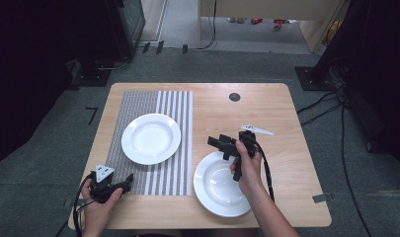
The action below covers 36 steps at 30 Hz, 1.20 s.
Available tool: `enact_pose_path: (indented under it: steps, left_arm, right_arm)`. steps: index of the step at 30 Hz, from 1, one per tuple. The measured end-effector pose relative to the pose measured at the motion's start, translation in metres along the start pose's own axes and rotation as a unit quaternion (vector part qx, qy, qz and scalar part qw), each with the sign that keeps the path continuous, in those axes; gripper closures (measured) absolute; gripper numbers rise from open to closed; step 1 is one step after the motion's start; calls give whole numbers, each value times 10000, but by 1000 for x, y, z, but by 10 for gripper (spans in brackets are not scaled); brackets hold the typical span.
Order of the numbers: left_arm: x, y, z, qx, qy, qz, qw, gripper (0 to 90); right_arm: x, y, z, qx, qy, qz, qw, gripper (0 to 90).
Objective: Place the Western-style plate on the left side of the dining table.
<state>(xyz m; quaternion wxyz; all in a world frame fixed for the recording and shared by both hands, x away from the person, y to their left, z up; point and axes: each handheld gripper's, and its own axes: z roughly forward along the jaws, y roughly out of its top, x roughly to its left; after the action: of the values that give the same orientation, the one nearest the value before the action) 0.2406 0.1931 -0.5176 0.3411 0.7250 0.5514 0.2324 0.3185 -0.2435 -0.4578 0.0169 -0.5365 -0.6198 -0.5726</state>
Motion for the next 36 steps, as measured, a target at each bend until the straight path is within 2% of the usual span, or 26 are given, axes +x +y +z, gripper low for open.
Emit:
enact_pose_path:
  steps: [3, 16, 26, 27, 36]
  left_arm:
    - [0, 0, 0, -6, -4, -8, 10000, 224]
    - [0, 0, 0, -8, 6, -6, 10000, 223]
    - [0, 0, 0, 0, 3, 13, 10000, 218]
    - [0, 0, 0, 2, 5, 17, 10000, 218]
    - [-1, 0, 1, 10, 24, 38, 10000, 219]
  right_arm:
    - [-4, -1, -8, -93, 32, 130, 9999, 310]
    - [-8, -7, -13, -149, 82, 196, 9997, 317]
    - [-21, -11, -24, -235, 49, 393, 9989, 327]
    - [-24, -13, -26, -245, 43, 492, 9985, 336]
    - [-43, -25, -31, -210, -64, 896, 9957, 367]
